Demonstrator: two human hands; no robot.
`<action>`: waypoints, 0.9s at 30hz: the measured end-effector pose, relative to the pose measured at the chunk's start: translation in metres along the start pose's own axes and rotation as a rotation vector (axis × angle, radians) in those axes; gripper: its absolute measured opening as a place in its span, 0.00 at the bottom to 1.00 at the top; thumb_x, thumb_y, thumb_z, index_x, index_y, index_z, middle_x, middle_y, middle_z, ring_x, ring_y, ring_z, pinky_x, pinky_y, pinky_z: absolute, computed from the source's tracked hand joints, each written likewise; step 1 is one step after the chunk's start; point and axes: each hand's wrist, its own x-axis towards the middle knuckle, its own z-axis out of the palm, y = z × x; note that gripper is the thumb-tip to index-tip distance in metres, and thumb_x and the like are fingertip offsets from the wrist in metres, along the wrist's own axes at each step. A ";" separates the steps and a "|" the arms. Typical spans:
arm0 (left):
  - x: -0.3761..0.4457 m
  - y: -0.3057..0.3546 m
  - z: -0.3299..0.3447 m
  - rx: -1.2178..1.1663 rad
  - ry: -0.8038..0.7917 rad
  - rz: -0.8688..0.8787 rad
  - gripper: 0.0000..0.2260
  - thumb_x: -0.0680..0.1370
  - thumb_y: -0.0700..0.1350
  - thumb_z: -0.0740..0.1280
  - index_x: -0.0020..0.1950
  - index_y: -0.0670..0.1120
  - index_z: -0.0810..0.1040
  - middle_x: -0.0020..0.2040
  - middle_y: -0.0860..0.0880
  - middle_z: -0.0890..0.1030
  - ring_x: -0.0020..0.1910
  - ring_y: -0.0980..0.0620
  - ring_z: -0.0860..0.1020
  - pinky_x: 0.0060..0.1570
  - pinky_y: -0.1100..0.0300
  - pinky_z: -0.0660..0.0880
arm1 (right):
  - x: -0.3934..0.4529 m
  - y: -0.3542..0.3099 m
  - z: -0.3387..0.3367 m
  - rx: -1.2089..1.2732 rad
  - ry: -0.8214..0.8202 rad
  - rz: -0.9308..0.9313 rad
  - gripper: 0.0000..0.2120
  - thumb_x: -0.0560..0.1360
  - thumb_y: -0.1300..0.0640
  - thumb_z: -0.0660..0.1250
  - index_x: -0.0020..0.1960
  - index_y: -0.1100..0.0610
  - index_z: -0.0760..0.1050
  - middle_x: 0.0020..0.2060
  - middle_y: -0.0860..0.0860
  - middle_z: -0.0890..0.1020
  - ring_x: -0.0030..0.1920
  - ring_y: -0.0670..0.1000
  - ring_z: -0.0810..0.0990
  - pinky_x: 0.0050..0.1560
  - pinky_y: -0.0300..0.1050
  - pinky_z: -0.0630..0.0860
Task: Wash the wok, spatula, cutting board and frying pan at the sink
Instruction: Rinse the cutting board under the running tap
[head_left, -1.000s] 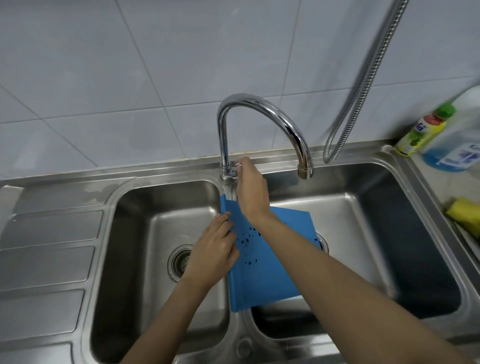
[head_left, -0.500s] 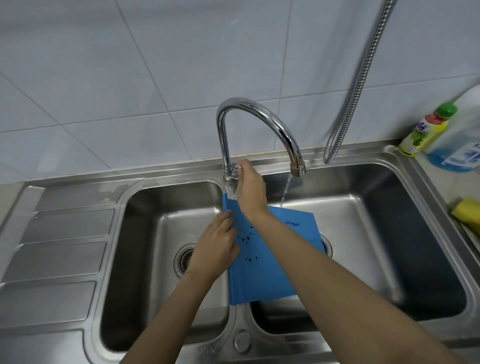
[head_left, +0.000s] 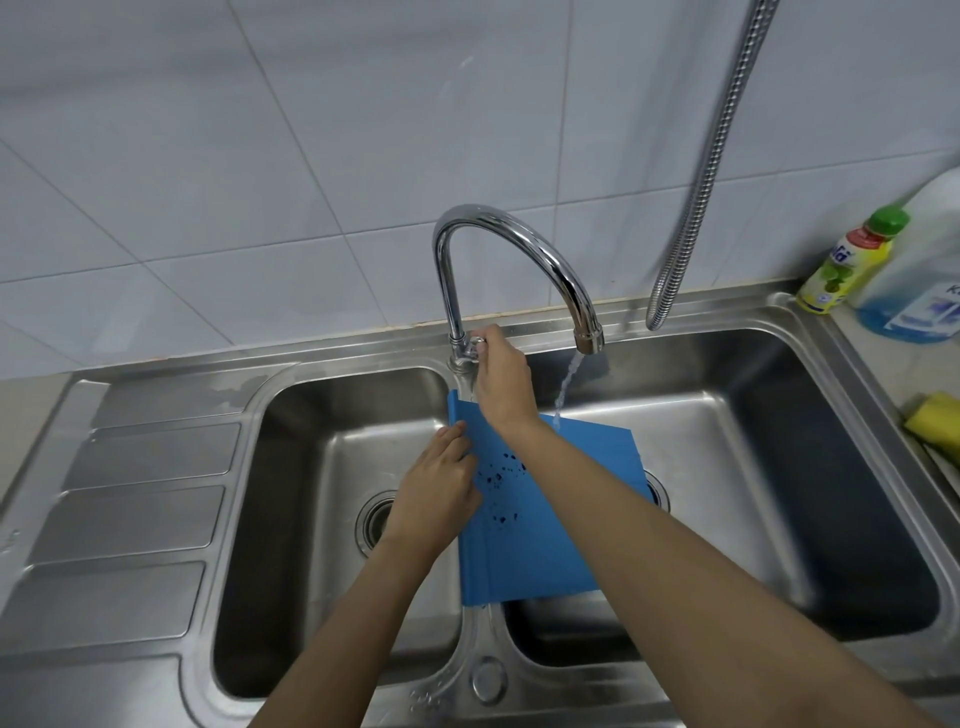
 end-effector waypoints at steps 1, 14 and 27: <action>0.000 0.000 -0.001 -0.005 -0.001 -0.004 0.08 0.67 0.39 0.74 0.45 0.39 0.84 0.51 0.43 0.83 0.63 0.44 0.77 0.67 0.53 0.70 | -0.001 0.000 0.001 0.012 0.004 0.005 0.10 0.82 0.60 0.52 0.53 0.61 0.71 0.43 0.59 0.80 0.43 0.59 0.78 0.37 0.46 0.71; -0.002 0.005 -0.013 0.031 0.008 0.047 0.10 0.63 0.38 0.79 0.43 0.41 0.84 0.47 0.44 0.84 0.57 0.45 0.81 0.62 0.51 0.74 | -0.185 0.092 -0.081 0.055 -0.244 0.100 0.04 0.79 0.53 0.62 0.50 0.50 0.75 0.45 0.44 0.80 0.47 0.43 0.80 0.51 0.45 0.77; 0.011 0.009 -0.011 0.093 -0.026 0.119 0.17 0.69 0.47 0.56 0.37 0.36 0.79 0.42 0.36 0.80 0.48 0.35 0.80 0.55 0.48 0.69 | -0.114 0.188 -0.317 -0.625 0.281 0.169 0.13 0.73 0.63 0.67 0.57 0.64 0.74 0.53 0.62 0.76 0.55 0.61 0.75 0.57 0.50 0.70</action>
